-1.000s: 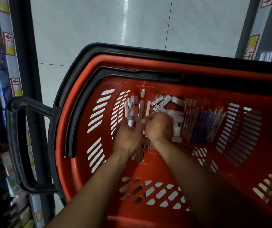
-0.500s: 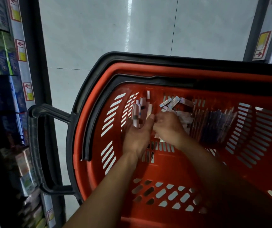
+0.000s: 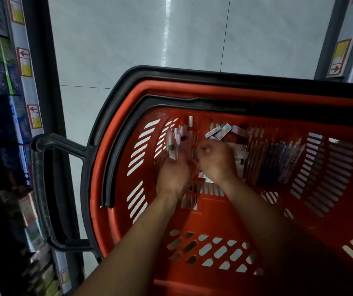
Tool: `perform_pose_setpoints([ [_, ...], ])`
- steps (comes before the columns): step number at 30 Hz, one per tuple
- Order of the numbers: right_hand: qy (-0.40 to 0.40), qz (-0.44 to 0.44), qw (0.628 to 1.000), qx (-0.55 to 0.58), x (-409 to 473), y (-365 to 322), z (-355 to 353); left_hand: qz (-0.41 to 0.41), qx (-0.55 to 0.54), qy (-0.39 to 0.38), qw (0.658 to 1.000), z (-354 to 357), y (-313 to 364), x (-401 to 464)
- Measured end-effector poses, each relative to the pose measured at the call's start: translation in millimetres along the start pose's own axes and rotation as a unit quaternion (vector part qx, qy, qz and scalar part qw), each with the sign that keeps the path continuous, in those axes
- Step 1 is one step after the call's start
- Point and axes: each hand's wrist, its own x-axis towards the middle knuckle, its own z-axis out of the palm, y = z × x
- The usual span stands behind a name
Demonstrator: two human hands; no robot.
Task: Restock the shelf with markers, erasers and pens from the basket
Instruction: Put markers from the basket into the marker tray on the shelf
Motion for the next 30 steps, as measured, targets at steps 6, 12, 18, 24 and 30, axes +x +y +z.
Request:
perform_pose_setpoints([
  [6,0.017,0.042,0.973,-0.226,8.7,-13.7,27.7,-0.041,-0.033,0.019,0.998,2.3,-10.0,-3.4],
  [12,0.007,0.074,0.965,-0.252,12.0,-20.2,26.8,-0.044,-0.047,0.001,0.998,3.7,-17.0,-2.9],
  [18,0.002,0.048,0.967,-0.251,5.4,-14.8,20.3,-0.038,-0.051,-0.002,0.998,2.9,-14.7,-4.0],
  [24,0.005,0.053,0.943,-0.328,15.1,-19.7,29.6,-0.020,-0.074,0.023,0.997,6.4,-16.3,-4.3],
  [30,0.005,0.050,0.945,-0.322,18.8,-23.2,39.5,-0.023,-0.071,0.035,0.997,6.1,-21.8,-3.8],
])
